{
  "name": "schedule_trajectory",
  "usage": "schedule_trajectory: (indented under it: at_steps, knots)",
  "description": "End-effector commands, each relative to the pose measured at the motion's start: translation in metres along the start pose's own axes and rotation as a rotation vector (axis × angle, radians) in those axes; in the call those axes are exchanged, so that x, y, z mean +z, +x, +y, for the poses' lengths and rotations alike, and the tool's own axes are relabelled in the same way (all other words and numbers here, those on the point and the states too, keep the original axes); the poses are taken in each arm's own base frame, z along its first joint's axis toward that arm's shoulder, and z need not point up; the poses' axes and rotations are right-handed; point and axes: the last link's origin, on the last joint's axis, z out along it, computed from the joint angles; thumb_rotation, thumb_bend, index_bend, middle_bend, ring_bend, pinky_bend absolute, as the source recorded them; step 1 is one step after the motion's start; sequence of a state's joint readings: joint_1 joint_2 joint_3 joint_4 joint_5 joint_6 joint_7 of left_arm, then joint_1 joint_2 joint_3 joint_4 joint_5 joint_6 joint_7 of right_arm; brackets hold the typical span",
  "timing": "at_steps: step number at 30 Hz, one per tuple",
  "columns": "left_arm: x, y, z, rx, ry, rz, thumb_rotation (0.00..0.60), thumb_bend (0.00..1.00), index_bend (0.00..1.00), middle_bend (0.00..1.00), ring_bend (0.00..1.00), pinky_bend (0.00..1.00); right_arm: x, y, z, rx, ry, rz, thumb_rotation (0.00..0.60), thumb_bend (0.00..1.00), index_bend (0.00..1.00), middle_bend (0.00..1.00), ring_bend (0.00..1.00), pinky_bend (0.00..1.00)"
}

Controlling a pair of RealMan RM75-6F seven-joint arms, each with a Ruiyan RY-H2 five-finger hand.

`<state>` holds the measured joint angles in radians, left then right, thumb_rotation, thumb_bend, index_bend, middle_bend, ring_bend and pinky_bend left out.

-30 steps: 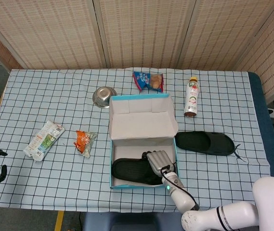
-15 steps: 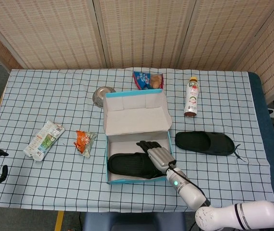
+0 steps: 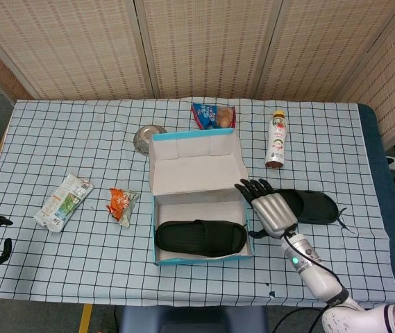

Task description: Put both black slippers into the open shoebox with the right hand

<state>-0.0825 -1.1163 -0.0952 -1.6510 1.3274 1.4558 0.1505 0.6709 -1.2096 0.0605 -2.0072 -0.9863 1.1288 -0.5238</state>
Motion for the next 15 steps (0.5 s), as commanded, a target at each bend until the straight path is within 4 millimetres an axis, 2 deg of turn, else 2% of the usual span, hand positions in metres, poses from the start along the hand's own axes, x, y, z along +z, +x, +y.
schedule_trajectory:
  at_steps: [1,7,15]
  knots:
    - [0.0,-0.001,0.0,0.005,-0.001,-0.003,0.6,0.5,0.35,0.26,0.33,0.53,-0.017,-0.009,0.058,-0.047,-0.146,-0.066,0.6,0.04,0.0,0.0,0.0,0.01]
    - [0.001,-0.004,0.0,0.017,0.005,-0.014,0.6,0.5,0.35,0.26,0.33,0.53,-0.012,-0.019,0.109,0.018,-0.269,-0.178,0.6,0.03,0.0,0.0,0.0,0.01]
    - [0.002,-0.004,0.0,0.023,0.006,-0.017,0.6,0.5,0.35,0.26,0.33,0.53,0.008,-0.04,0.145,0.012,-0.323,-0.18,0.6,0.03,0.0,0.0,0.0,0.01]
